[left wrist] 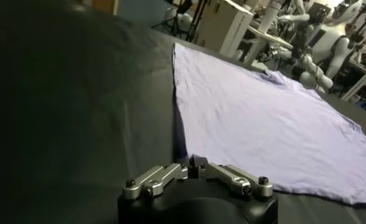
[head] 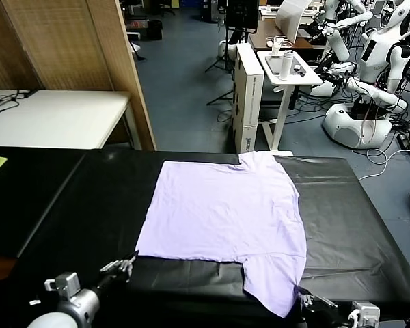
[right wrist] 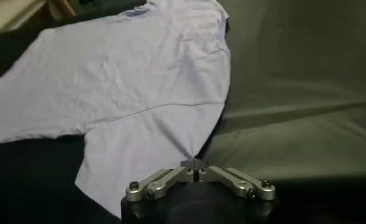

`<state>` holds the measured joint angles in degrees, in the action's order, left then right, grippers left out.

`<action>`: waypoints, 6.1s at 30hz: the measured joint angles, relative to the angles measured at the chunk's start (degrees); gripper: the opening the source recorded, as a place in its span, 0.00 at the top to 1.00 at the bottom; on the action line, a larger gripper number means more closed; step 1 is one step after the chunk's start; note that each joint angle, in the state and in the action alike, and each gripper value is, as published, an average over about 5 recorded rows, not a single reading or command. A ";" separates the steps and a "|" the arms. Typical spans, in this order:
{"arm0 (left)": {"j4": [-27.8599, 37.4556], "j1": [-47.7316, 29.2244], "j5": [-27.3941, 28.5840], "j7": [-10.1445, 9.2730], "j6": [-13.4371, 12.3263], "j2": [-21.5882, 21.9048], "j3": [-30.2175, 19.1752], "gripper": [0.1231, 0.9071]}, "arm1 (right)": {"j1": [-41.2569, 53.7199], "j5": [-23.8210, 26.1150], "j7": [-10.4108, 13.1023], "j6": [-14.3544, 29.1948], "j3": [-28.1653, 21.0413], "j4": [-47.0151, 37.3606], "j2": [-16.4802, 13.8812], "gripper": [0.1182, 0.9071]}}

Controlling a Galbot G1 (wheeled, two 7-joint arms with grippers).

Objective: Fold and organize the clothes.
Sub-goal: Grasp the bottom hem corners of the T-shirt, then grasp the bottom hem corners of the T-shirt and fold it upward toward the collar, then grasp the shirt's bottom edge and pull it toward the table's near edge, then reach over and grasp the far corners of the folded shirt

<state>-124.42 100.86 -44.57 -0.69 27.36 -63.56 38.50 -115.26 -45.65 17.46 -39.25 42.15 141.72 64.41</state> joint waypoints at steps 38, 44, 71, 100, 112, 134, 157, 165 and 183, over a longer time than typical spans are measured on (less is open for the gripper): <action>6.57 -17.85 1.97 -2.93 0.29 -8.14 -4.44 0.90 | 40.28 -3.54 -3.21 8.63 -12.65 -27.32 -9.13 0.97; 9.67 -20.96 2.97 -2.80 0.23 -6.27 -6.34 0.90 | 42.81 -3.05 -3.20 8.62 -15.00 -29.41 -9.14 0.97; 16.74 -26.91 4.86 -1.17 -1.52 0.12 -10.18 0.90 | 45.89 -1.79 -2.66 9.36 -17.28 -33.32 -8.06 0.97; 8.82 -17.52 9.04 -1.80 -1.35 -3.18 -7.03 0.00 | 21.46 -0.23 -10.02 9.11 -2.02 -19.34 -9.23 0.01; 7.56 -15.16 9.26 -1.50 -1.50 -4.00 -7.13 0.00 | 21.76 0.22 -9.96 9.11 -3.50 -20.62 -9.26 0.29; 7.28 -12.90 11.16 -0.96 -1.96 -4.09 -7.27 0.93 | 19.48 0.30 -9.69 8.46 -2.77 -18.03 -10.18 0.97; -0.41 -1.39 11.96 -2.19 -1.93 -1.59 -2.16 0.97 | 13.10 0.36 -8.36 0.54 -0.87 -11.13 -13.69 0.97; -2.50 2.96 12.02 -3.00 -2.21 -2.41 -0.32 0.95 | 11.41 -0.41 -8.17 -2.30 0.67 -8.38 -14.46 0.54; -3.72 0.17 8.62 -4.32 0.97 -0.87 5.14 0.00 | 25.75 -6.77 -7.59 0.59 -0.08 -12.90 -19.28 0.00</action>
<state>-128.14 101.02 -35.95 -5.02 28.33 -64.43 43.64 -89.50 -52.42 9.86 -38.66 42.08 128.82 45.14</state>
